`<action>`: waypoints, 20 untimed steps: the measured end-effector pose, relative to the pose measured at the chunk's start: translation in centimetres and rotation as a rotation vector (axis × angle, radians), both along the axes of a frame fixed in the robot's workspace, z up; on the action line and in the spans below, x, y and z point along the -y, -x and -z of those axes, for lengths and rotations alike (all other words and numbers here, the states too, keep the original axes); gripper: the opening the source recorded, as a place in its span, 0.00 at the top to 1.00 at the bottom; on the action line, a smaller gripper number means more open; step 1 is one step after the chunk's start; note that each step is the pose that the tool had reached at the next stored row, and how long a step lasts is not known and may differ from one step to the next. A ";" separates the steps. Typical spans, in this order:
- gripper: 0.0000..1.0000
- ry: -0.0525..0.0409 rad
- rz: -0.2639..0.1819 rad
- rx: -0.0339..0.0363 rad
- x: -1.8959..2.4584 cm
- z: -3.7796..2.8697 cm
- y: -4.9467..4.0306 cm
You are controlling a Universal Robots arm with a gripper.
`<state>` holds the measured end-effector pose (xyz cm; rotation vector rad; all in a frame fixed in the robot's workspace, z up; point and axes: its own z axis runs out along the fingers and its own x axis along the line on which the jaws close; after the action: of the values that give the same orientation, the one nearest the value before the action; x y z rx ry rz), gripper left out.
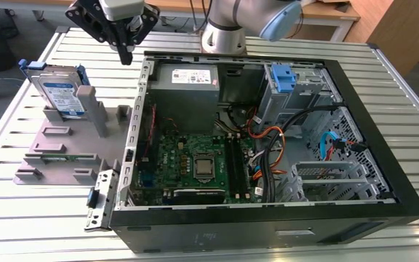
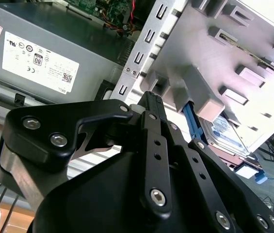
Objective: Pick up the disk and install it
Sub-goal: 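Reach for the disk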
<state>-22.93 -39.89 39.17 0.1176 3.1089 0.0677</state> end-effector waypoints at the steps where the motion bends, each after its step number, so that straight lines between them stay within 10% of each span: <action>1: 0.89 0.0000 0.000 0.0001 0.00 0.00 0.10; 20: 0.89 -0.0001 0.000 0.0014 0.00 0.03 2.12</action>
<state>-25.06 -39.89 39.13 0.1176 3.1075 0.0678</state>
